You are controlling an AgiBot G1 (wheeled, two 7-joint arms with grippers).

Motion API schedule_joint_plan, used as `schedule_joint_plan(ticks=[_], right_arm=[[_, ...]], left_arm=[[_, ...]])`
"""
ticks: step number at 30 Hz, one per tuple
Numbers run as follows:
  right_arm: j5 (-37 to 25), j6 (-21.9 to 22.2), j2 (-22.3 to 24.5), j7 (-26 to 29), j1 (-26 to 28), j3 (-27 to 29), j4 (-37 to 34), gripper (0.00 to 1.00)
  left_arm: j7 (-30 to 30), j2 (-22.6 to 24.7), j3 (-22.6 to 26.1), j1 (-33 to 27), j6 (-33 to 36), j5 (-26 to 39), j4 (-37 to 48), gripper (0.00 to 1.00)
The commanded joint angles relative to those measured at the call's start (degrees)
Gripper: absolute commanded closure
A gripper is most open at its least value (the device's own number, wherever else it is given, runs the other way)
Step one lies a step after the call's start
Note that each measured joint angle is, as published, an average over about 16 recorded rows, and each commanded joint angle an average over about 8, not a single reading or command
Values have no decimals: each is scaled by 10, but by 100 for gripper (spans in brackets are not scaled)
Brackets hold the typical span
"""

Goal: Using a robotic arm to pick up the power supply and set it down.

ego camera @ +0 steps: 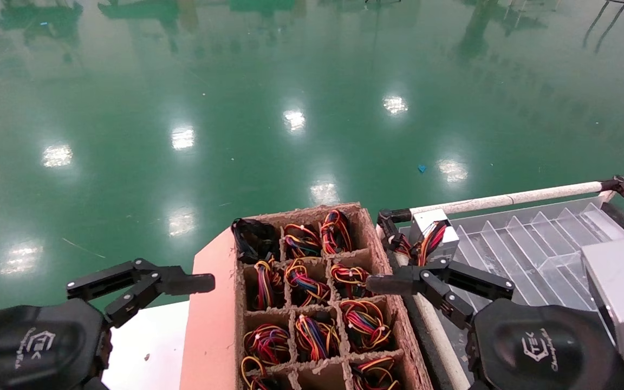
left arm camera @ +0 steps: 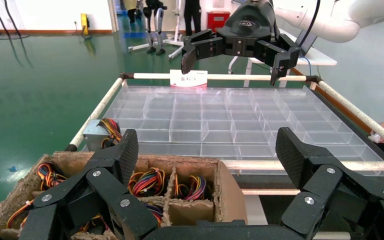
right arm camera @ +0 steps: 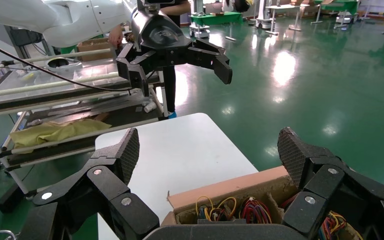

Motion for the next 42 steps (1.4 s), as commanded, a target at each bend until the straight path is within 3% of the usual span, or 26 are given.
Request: schedule_joint_plan(ticks=[1, 14, 22, 42], right_arm=[[0, 0, 0, 0, 0, 0, 0, 0], [0, 0, 0, 0, 0, 0, 0, 0], [0, 0, 0, 0, 0, 0, 0, 0], [-1, 0, 0, 0, 0, 0, 0, 0]], left_arm=[[0, 0, 0, 0, 0, 0, 0, 0], [0, 0, 0, 0, 0, 0, 0, 0], [0, 0, 0, 0, 0, 0, 0, 99], [0, 0, 0, 0, 0, 0, 0, 100]])
